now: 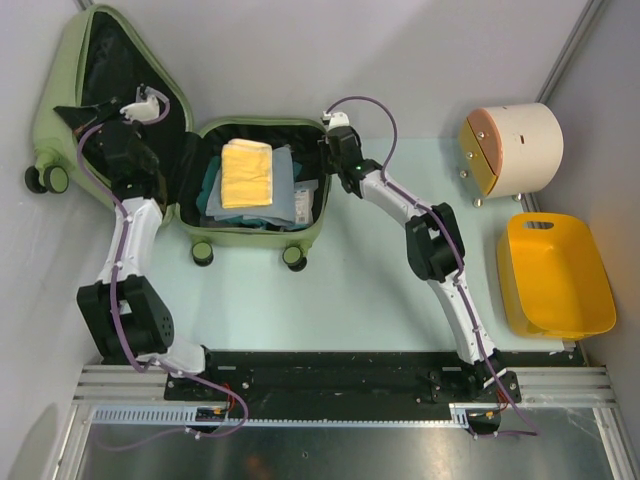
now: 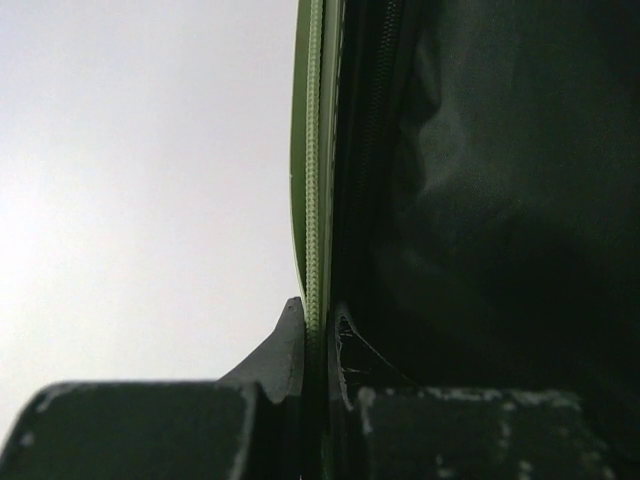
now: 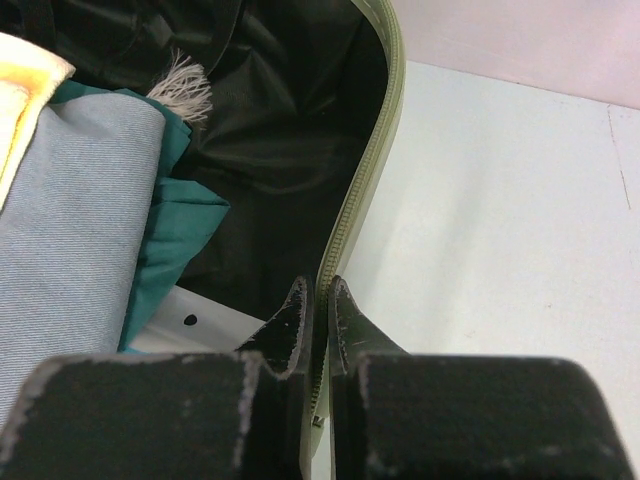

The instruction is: Open, take out, and arrange the luggage

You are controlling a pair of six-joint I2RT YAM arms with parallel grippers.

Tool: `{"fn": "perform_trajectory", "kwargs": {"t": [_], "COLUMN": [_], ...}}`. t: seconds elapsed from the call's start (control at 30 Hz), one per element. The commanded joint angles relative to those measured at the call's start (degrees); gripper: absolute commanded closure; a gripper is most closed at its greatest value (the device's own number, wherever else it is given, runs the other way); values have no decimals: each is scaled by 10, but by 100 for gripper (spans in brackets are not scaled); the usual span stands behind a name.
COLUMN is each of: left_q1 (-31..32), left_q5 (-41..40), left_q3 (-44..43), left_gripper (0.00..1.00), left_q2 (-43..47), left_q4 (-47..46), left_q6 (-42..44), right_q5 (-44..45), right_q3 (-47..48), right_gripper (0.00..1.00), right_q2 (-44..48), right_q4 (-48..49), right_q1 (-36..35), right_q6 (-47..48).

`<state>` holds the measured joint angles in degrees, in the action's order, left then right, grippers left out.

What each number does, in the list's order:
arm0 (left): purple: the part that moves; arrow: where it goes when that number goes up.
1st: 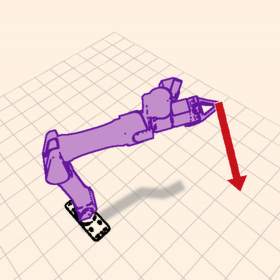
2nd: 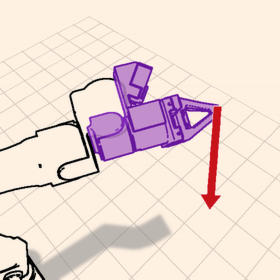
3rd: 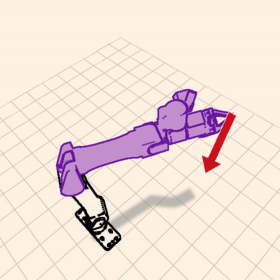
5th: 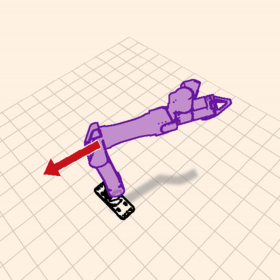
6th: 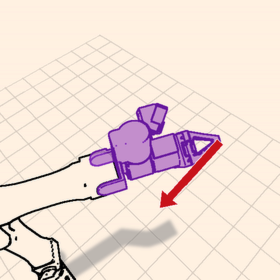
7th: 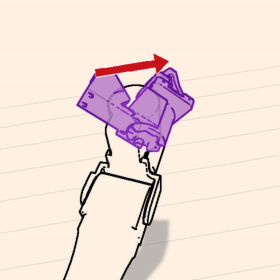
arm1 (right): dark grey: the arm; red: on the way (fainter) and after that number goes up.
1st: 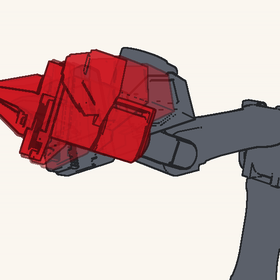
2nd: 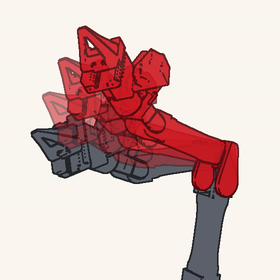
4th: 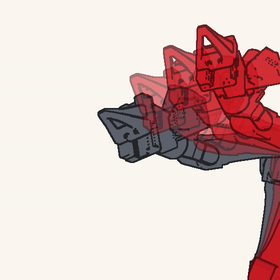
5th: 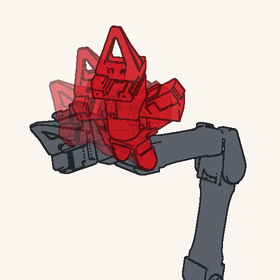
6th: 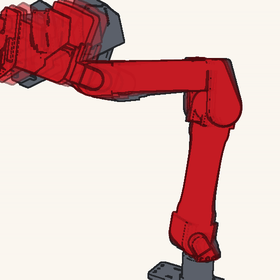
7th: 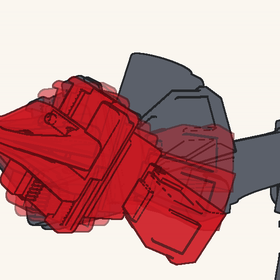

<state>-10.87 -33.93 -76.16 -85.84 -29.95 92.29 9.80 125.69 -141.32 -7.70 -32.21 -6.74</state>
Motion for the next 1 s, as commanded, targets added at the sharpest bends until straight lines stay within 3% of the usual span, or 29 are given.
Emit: {"fn": "perform_trajectory", "kwargs": {"t": [0.0, 0.33, 0.43, 0.47, 0.53, 0.57, 0.6, 0.67, 0.77, 0.87, 0.9, 0.97], "left_q1": [-10, -42, -47, -46, -47, -46, -46, -45, -40, -27, -21, -6], "left_q5": [57, 85, 81, 80, 79, 80, 83, 84, 98, 131, 141, 167], "left_q3": [-48, -85, -85, -81, -68, -63, -58, -45, -19, 32, 45, 76], "left_gripper": [100, 100, 78, 58, 36, 18, 13, 4, 0, 0, 0, 0], "left_q2": [-32, -85, -93, -93, -87, -83, -79, -65, -32, 21, 35, 83], "left_q4": [-49, -77, -85, -85, -86, -87, -88, -89, -88, -73, -61, 16], "left_q6": [-3, 10, 11, 10, 6, 4, 3, -5, -20, -29, -45, -70], "right_q5": [-68, -64, -58, -57, -53, -52, -50, -48, -45, -46, -47, -47], "right_q3": [-3, 43, 42, 42, 42, 42, 42, 41, 40, 38, 36, 35], "right_gripper": [100, 100, 100, 100, 100, 98, 97, 97, 93, 81, 72, 66], "right_q2": [4, -22, -19, -17, -15, -14, -12, -10, -5, 2, 4, 8], "right_q4": [46, 66, 66, 64, 62, 62, 61, 59, 56, 59, 60, 61], "right_q1": [-37, -60, -65, -64, -64, -63, -61, -59, -58, -57, -57, -57], "right_q6": [-8, -31, -42, -45, -49, -49, -51, -51, -52, -46, -45, -42]}}
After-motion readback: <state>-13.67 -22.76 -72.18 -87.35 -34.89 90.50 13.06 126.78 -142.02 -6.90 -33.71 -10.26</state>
